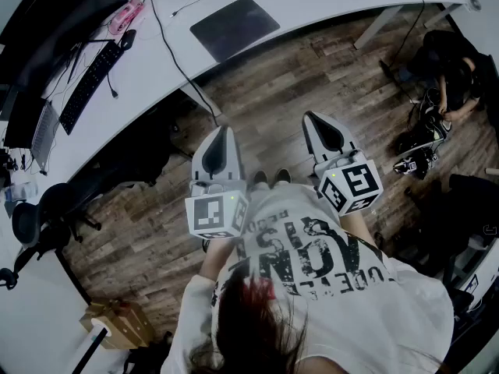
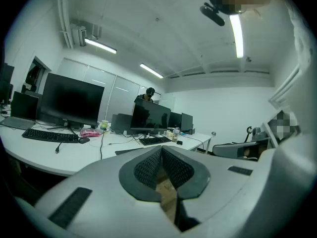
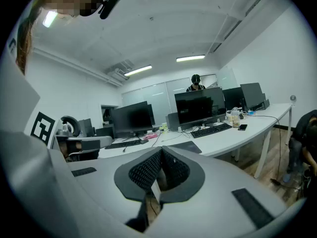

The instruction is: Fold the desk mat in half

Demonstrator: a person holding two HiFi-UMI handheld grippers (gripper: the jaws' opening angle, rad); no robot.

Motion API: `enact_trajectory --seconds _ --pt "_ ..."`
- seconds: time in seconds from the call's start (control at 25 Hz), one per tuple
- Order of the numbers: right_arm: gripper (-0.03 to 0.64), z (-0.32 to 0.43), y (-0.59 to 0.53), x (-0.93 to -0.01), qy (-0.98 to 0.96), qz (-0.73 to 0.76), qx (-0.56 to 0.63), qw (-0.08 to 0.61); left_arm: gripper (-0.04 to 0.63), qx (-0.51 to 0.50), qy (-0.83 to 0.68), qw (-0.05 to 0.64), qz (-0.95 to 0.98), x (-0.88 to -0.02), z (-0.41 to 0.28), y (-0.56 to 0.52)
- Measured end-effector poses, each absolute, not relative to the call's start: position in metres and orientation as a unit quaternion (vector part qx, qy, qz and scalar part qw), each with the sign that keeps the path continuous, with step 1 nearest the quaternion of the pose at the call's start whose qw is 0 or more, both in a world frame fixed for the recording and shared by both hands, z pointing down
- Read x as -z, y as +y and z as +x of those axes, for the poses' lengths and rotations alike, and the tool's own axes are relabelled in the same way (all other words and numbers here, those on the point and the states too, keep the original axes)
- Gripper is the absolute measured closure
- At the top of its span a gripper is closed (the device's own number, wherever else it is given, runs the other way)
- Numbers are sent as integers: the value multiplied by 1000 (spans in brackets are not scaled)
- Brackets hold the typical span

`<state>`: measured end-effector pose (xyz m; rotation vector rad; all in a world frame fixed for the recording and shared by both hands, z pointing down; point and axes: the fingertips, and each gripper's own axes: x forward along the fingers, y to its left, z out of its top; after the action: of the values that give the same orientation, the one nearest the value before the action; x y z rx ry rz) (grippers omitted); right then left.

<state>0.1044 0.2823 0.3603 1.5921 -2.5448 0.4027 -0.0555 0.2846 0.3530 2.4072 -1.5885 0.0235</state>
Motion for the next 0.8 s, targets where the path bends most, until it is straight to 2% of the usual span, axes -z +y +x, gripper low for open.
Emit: enact_trajectory --seconds 0.8 --pt "617 81 281 -355 -843 521 -119 57 592 -8 -532 126 837 -355 -71 280"
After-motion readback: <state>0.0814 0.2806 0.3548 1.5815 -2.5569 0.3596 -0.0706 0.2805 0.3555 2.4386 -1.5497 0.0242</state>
